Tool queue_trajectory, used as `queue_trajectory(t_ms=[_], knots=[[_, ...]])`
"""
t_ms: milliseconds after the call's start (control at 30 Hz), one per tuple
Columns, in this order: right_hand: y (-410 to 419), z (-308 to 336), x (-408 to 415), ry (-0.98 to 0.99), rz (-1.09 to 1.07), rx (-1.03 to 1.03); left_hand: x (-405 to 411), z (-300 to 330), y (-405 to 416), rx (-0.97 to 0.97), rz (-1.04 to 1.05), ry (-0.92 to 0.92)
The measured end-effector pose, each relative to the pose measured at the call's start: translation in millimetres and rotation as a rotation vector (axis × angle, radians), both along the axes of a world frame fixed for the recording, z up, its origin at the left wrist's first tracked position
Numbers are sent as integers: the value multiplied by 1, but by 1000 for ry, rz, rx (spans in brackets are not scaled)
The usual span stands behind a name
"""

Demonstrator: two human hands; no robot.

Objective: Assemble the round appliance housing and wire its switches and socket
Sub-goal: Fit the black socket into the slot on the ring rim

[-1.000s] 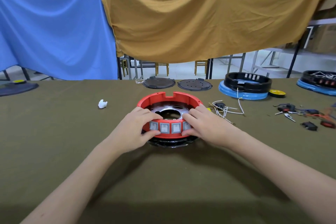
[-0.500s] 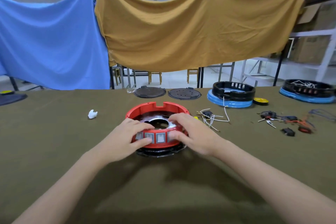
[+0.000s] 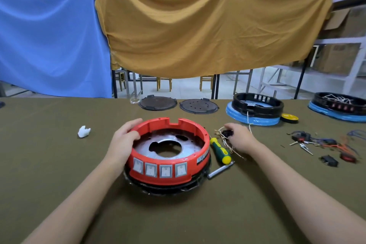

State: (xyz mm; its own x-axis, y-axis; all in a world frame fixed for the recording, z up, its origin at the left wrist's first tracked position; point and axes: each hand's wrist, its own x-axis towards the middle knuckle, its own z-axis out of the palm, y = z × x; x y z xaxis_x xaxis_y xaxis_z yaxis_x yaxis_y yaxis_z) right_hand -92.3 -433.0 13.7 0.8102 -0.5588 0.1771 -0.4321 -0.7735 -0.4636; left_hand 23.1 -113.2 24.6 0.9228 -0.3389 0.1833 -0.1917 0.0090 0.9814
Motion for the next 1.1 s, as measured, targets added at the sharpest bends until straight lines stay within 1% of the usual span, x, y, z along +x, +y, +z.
queue_trajectory(t_ms=[33, 100, 200, 267, 333, 367, 433, 500, 533, 600, 667, 767, 833, 933, 1033, 1100], knots=[[-3, -5, 1, -4, 10, -20, 0, -5, 1, -64, 12, 31], [-8, -10, 2, -79, -1, -35, -2, -10, 1, -148, 14, 64], [-12, -11, 1, -208, -1, -34, -3, -12, -1, -144, 29, 67], [-9, -10, -3, -345, -17, 40, -5, -9, -3, -136, 35, 52], [-4, -5, -6, -511, -49, 207, -9, -8, -5, -109, 49, 41], [0, -2, -7, -595, -59, 327, -11, -8, -6, -94, 58, 34], [6, 3, -9, -744, -50, 661, -13, -7, -4, -84, 77, 35], [12, 9, -10, -818, 15, 1041, -13, -5, 0, -84, 86, 56], [15, 11, -10, -823, 52, 1183, -13, -4, 1, -82, 75, 71], [18, 11, -11, -816, 116, 1347, -13, -2, 3, -56, 30, 87], [20, 11, -12, -826, 181, 1424, -13, -1, 4, -1, -13, 88], [22, 15, -15, -834, 350, 1515, -14, 4, 7, 78, -59, 77], [25, 19, -16, -805, 460, 1538, -14, 8, 11, 159, -98, 41], [35, 26, -16, -718, 577, 1535, -16, 15, 20, 287, -218, 1], [51, 39, -12, -635, 654, 1535, -17, 24, 33, 428, -363, -9], [62, 47, -7, -612, 673, 1513, -16, 34, 42, 505, -474, 4]])
